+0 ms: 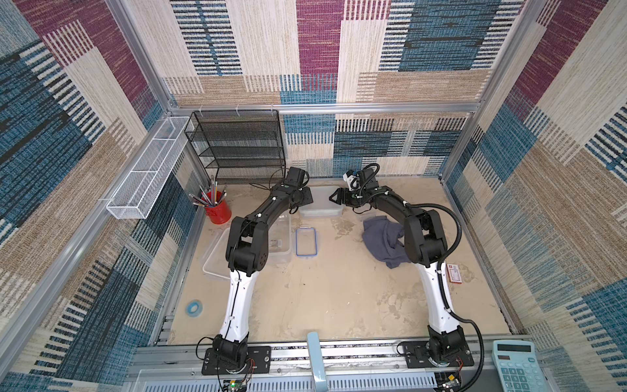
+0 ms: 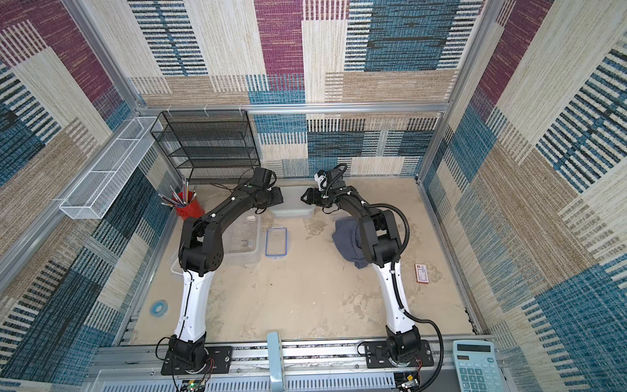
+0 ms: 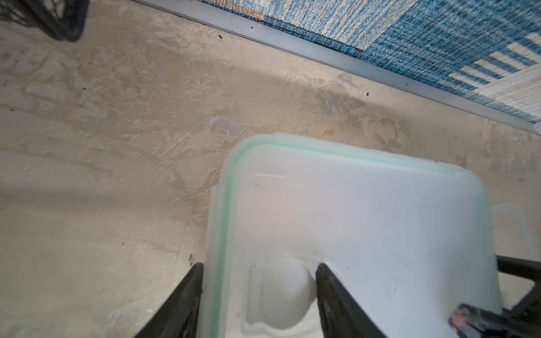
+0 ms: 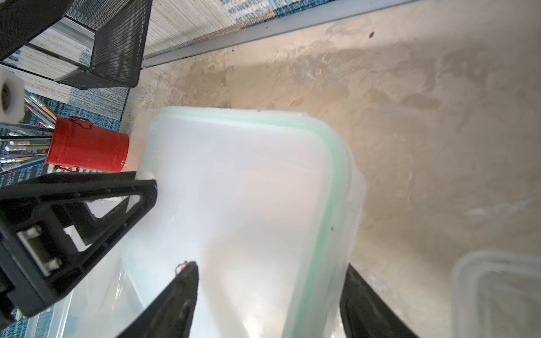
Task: Wipe the insides of the lunch boxes
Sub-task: Move the lunch box to the center of the board.
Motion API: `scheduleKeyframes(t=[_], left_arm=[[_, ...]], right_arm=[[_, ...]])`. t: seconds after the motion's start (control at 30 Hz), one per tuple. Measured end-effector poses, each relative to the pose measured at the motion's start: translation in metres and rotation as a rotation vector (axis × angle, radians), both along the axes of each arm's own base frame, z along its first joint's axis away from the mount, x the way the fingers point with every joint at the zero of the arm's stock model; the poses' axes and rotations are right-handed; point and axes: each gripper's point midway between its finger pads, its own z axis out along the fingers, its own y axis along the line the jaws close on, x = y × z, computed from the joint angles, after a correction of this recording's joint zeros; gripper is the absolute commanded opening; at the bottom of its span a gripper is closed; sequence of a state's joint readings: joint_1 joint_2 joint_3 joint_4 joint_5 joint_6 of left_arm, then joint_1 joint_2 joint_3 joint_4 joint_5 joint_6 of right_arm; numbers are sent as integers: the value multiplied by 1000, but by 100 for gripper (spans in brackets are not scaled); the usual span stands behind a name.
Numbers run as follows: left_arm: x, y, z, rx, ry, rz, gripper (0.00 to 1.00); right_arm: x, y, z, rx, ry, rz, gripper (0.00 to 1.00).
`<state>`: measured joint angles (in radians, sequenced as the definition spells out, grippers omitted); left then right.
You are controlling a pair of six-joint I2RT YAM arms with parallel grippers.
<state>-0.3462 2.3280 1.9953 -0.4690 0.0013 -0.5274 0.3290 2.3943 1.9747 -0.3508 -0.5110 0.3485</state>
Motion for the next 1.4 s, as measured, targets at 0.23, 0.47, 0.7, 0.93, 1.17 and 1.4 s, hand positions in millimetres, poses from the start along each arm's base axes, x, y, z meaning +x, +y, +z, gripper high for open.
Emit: scheduleKeyframes(t=[0.23, 0.47, 0.7, 0.93, 1.17, 1.4], left_arm=[[-4, 9, 1, 33, -2, 22, 60], [-7, 17, 0, 72, 2, 41, 60], [-5, 19, -3, 79, 0, 60, 60], [0, -2, -2, 83, -33, 40, 59], [3, -37, 0, 53, -60, -13, 59], [-1, -47, 0, 34, -54, -19, 59]], right_arm=[[-4, 11, 3, -22, -1, -7, 73], [-5, 20, -6, 3, 8, -8, 73], [3, 23, -15, 36, -41, -9, 74], [7, -4, -18, 102, -84, -28, 74], [1, -42, -17, 108, -80, -71, 75], [-1, -51, -17, 108, -81, -62, 81]])
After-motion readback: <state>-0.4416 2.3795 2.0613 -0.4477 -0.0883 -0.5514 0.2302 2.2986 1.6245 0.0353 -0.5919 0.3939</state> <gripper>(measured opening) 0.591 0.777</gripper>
